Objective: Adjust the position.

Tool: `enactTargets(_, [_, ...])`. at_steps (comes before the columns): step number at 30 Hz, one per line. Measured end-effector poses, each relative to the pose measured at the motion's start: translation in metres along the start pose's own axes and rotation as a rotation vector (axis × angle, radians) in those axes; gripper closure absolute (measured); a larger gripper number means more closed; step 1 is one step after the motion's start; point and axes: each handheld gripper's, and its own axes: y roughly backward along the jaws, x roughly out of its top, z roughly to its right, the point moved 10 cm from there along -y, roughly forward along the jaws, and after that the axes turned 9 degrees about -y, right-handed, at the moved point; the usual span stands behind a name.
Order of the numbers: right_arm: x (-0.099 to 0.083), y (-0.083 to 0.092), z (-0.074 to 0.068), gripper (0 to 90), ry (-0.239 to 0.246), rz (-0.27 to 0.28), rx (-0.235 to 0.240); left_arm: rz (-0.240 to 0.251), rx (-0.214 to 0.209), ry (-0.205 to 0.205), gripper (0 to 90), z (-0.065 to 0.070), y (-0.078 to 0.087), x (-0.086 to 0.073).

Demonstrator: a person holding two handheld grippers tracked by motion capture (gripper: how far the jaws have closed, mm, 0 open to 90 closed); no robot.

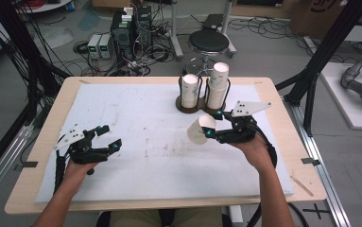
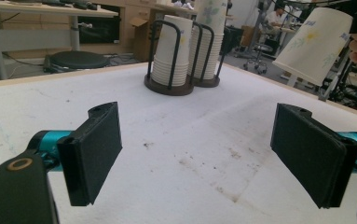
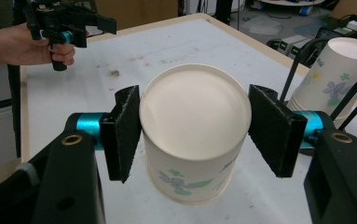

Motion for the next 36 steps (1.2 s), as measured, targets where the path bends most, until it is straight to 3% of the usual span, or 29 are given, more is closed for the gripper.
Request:
enactTargets(9, [-0.003, -0.011, -0.01, 38.2, -0.001, -0.017, 0.032, 0.005, -0.083, -0.021, 16.0, 0.02, -0.008, 0.006])
enactTargets(12, [-0.002, -0.019, -0.017, 38.2, 0.013, -0.024, 0.05, 0.017, -0.141, -0.042, 15.8, 0.035, -0.013, 0.012])
enactTargets(21, [0.003, -0.035, -0.037, 38.2, 0.037, -0.039, 0.115, 0.027, -0.23, -0.109, 16.0, 0.061, -0.026, 0.025])
enactTargets(26, [0.004, -0.049, -0.047, 38.2, 0.049, -0.062, 0.155, -0.004, -0.28, -0.161, 15.9, 0.077, -0.042, 0.028])
enactTargets(36, [0.006, -0.058, -0.062, 38.2, 0.061, -0.086, 0.205, -0.043, -0.345, -0.202, 15.8, 0.1, -0.072, 0.027])
